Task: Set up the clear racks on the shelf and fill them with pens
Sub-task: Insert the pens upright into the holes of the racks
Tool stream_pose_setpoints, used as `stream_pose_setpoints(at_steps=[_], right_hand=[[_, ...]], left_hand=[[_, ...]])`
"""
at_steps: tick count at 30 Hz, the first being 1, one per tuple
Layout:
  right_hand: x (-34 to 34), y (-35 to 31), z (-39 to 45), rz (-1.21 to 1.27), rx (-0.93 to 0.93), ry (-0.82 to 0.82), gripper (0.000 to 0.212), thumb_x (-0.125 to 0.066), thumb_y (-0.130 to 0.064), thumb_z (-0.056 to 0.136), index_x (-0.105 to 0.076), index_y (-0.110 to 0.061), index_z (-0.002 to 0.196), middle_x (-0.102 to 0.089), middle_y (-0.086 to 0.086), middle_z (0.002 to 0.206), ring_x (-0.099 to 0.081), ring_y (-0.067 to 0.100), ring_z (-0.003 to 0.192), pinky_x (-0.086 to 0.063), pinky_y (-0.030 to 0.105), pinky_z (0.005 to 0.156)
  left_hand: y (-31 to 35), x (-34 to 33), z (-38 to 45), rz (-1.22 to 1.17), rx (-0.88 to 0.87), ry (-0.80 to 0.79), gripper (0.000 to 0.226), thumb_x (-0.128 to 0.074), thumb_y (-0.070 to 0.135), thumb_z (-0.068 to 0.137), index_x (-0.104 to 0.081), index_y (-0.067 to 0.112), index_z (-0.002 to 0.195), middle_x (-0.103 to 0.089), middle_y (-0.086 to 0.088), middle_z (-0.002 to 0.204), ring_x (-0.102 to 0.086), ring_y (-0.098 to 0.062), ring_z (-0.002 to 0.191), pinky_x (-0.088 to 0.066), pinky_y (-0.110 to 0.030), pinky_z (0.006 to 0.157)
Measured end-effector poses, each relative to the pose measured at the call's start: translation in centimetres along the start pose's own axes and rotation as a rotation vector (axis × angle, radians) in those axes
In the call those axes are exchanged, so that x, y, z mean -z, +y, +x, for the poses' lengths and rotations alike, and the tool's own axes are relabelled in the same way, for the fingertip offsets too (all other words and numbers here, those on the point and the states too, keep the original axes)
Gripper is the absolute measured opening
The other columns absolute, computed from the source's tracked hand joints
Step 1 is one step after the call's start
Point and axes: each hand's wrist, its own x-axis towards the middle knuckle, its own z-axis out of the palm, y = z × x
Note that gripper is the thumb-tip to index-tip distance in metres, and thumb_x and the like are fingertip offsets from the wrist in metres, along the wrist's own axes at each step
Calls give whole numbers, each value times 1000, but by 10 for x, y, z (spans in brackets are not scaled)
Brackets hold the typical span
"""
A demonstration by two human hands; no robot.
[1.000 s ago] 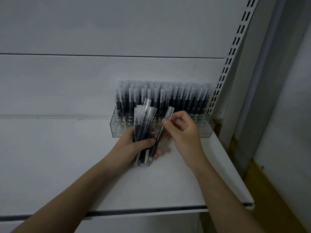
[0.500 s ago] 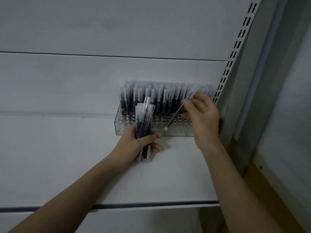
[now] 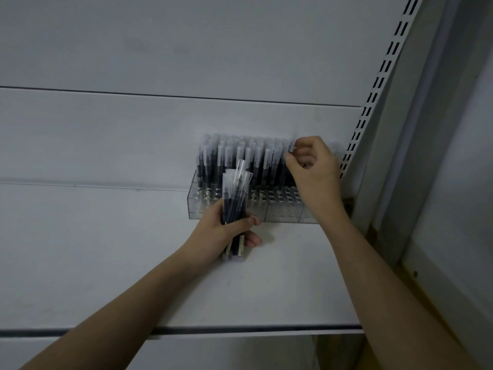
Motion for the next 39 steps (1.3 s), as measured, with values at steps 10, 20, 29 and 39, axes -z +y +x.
stream_pose_setpoints(at_steps=[10,20,29,39], right_hand=[[-9,21,-17,-115,-20,-77,17,-71,-14,90,-56,-19,97,-60,-10,83,-59,4,77,-51,18,70],[-3,4,-45,66,-70,31,11,-61,-18,96,-59,-21,106,-61,-9,90,-60,4,80,-51,17,71],[-9,8,-76,331,-243,-424,12,-56,-21,100,-66,-14,100,-67,4,76,-63,13,66,-52,26,58],[-6,7,-73,465,-291,-396,4,-65,-13,94,-68,-12,96,-71,1,82,-63,17,63,-50,29,54]], left_hand=[[-4,3,5,-9,-4,-12,20,-63,-1,92,-50,2,107,-72,-13,96,-70,-34,73,-57,-36,63],[0,1,4,-67,17,-15,26,-64,1,90,-53,-4,113,-72,-13,91,-71,-31,74,-57,-38,66],[3,1,-2,-139,15,-106,25,-61,11,88,-60,-3,109,-69,-18,91,-63,-31,60,-53,-33,52],[1,3,-5,-45,70,-209,21,-62,19,86,-62,0,94,-62,-30,66,-62,-31,54,-50,-32,52]])
